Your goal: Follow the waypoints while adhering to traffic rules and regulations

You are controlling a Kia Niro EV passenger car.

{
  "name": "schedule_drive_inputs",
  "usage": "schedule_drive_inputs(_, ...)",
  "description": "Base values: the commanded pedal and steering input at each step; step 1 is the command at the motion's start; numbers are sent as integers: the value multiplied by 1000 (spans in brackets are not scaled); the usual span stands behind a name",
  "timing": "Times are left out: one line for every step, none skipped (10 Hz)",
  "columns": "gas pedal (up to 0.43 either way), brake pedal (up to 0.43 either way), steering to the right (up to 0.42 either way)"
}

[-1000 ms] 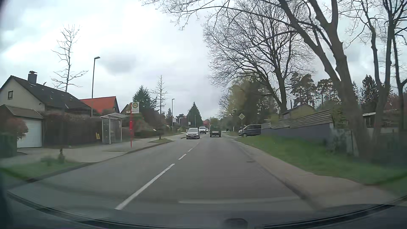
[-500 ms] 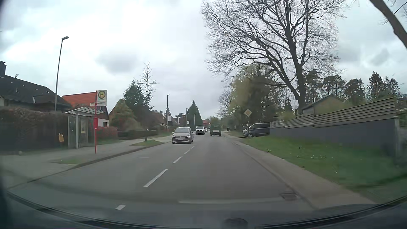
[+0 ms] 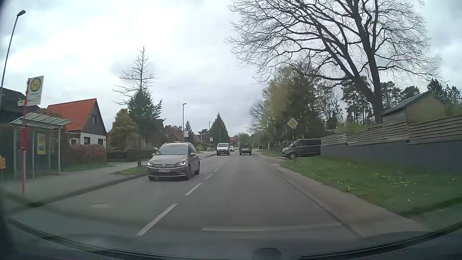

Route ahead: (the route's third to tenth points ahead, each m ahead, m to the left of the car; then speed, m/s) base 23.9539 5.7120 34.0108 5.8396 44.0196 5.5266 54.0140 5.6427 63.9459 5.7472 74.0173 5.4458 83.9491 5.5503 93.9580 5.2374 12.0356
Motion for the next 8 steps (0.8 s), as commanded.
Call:
schedule_drive_inputs(197, 0, -4)
schedule_drive_inputs(197, 0, -4)
schedule_drive_inputs(197, 0, -3)
schedule_drive_inputs(197, 0, -1)
schedule_drive_inputs(197, 0, -1)
schedule_drive_inputs(197, 0, -1)
schedule_drive_inputs(197, 0, -1)
schedule_drive_inputs(197, 0, -1)
